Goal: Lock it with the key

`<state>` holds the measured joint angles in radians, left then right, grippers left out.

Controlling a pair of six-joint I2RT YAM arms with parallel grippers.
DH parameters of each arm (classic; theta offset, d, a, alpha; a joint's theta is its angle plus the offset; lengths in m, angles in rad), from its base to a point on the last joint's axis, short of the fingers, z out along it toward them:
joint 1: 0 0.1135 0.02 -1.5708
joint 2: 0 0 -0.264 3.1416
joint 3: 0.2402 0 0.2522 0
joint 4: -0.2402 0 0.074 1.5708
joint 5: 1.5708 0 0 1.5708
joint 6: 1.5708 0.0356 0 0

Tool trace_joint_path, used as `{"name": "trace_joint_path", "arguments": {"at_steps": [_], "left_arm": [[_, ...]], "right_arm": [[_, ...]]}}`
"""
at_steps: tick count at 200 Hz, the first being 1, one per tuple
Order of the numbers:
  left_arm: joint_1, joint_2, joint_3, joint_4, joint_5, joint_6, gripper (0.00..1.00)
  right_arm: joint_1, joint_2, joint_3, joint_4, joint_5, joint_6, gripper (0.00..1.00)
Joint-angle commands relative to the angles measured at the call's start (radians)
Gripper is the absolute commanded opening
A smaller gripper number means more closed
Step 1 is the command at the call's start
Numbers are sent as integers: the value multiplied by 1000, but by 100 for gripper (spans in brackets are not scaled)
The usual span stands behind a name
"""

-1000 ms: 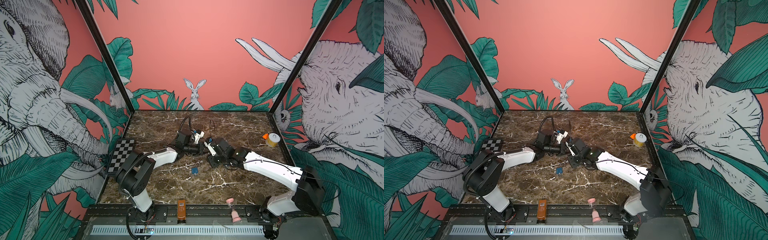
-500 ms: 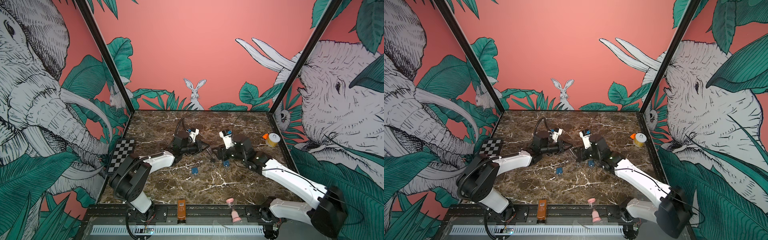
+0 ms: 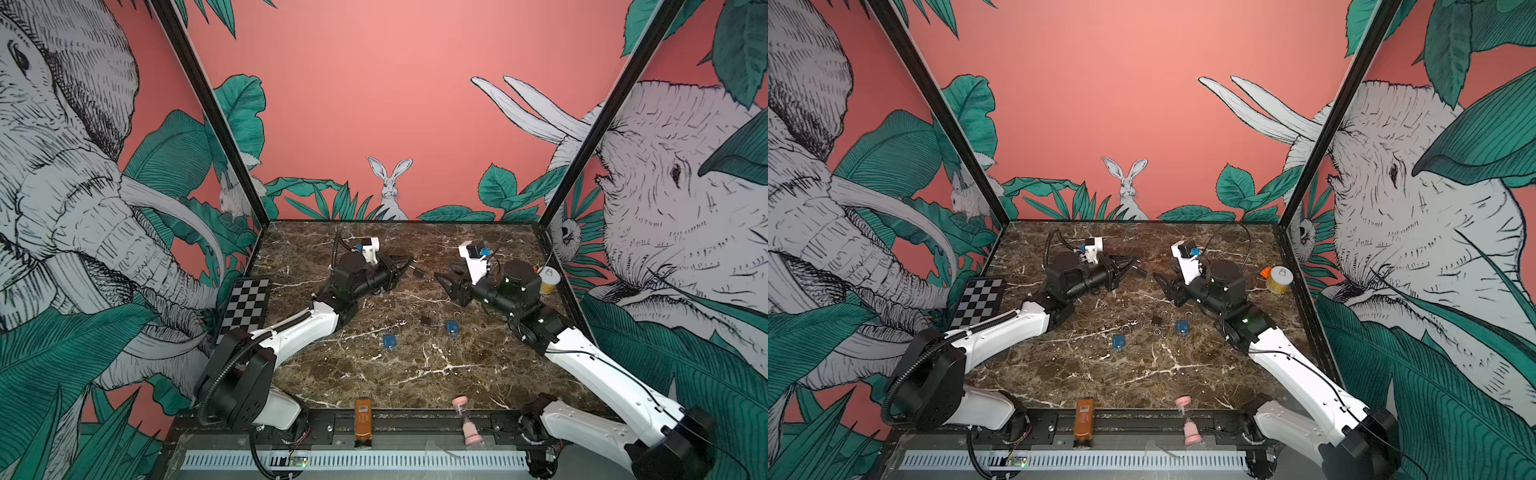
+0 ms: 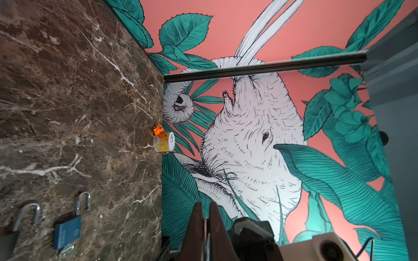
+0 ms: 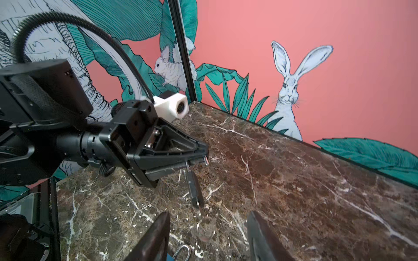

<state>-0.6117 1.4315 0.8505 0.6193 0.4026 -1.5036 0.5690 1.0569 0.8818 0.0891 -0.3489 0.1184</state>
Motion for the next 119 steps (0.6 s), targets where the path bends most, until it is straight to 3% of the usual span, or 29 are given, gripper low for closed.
{"name": "trace_joint_path", "arguments": {"at_steps": [1, 59, 80, 119], "left_arm": [[6, -30, 26, 53, 4, -115, 0], [6, 24, 22, 140, 28, -172, 0], [7, 33, 22, 155, 23, -170, 0], [15, 47, 28, 174, 21, -173, 0]], "right_arm": [[-3, 52, 47, 68, -81, -62, 54], [-4, 204, 98, 123, -168, -14, 42], [-5, 218, 93, 111, -169, -11, 34], [-10, 204, 73, 110, -176, 1, 32]]}}
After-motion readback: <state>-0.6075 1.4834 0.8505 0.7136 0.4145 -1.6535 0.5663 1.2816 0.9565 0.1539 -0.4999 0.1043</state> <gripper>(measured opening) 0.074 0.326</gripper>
